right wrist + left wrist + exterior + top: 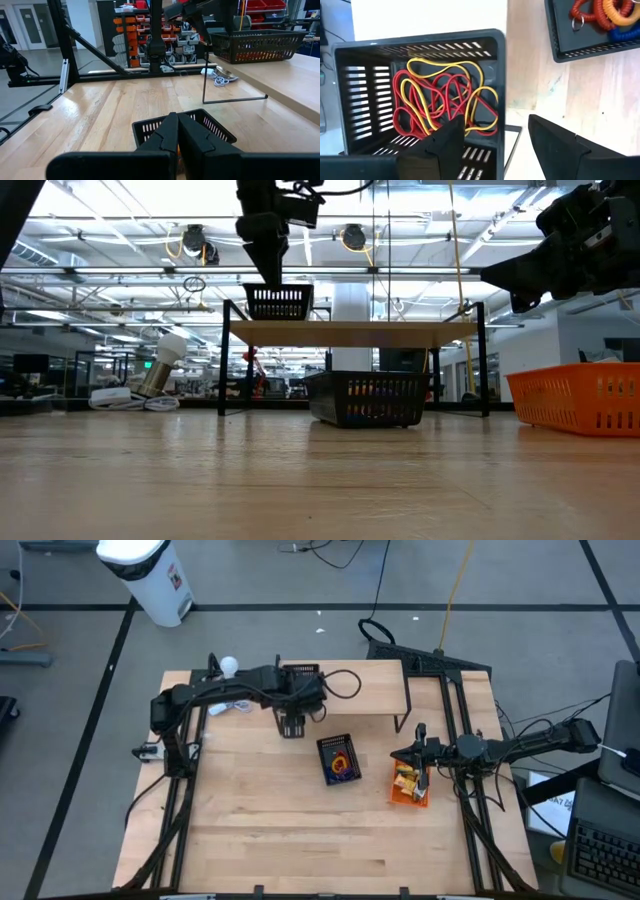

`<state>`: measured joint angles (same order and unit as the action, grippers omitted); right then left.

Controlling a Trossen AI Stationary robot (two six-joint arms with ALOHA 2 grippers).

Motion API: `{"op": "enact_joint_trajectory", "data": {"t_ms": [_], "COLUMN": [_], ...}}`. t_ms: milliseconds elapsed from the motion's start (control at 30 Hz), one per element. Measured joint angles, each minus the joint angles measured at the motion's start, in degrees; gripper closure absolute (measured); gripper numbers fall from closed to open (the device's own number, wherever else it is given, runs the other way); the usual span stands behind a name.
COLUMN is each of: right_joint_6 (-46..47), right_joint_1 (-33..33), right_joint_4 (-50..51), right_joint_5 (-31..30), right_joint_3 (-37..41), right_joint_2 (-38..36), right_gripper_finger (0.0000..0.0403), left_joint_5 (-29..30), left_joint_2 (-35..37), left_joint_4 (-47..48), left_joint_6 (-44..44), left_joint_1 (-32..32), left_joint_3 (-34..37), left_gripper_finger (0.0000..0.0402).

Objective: Pick & Place Office Desk Supplies
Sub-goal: Put the left black bin with the rubber bands on the shelf, then put the black bin with the spring rubberbands on the shelf

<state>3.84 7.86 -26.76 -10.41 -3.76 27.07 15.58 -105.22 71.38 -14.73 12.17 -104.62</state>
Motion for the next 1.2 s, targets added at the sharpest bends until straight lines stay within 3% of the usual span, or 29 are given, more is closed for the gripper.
{"op": "enact_joint_trajectory", "data": {"t_ms": [267,433,533,633,733,833,900,967,1067,1200], "right_joint_6": [0.00,0.00,0.01,0.22,0.23,0.82,1.04,1.05,1.05,1.08], "right_joint_1": [0.00,0.00,0.00,0.00,0.00,0.00,0.00,0.00,0.00,0.00], "right_joint_4": [0.26,0.46,0.48,0.48,0.48,0.48,0.48,0.48,0.48,0.48], "right_joint_5": [0.15,0.12,0.10,0.11,0.12,0.10,0.11,0.12,0.12,0.08], "right_joint_3": [0.01,-0.01,-0.01,0.00,0.01,-0.01,-0.01,-0.01,-0.01,0.01], "right_joint_2": [0.00,0.02,0.02,0.02,0.02,0.02,0.02,0.02,0.02,0.02], "right_gripper_finger": [0.0403,0.0403,0.0403,0.0403,0.0403,0.0403,0.0403,0.0403,0.0403,0.0403], "left_joint_5": [8.41,8.46,3.80,-5.06,-12.49,-15.75,-17.45,-23.16,-30.93,-32.04], "left_joint_2": [4.72,12.89,18.29,23.53,28.07,33.67,38.61,43.97,51.42,59.70], "left_joint_4": [3.02,3.15,2.78,1.60,-0.97,-5.08,-8.22,-12.48,-21.35,-34.84], "left_joint_6": [-0.16,-0.13,-0.20,-2.15,-4.86,-6.71,-6.85,-7.17,-5.14,2.58], "left_joint_1": [-3.34,-6.42,-7.64,-8.34,-8.96,-8.91,-7.94,-6.07,-2.84,0.30], "left_joint_3": [0.02,0.02,0.02,0.00,0.92,4.79,8.93,14.47,24.39,38.68], "left_gripper_finger": [0.0181,0.0181,0.0184,0.0204,0.0247,0.0312,0.0360,0.0390,0.0388,0.0393]}}
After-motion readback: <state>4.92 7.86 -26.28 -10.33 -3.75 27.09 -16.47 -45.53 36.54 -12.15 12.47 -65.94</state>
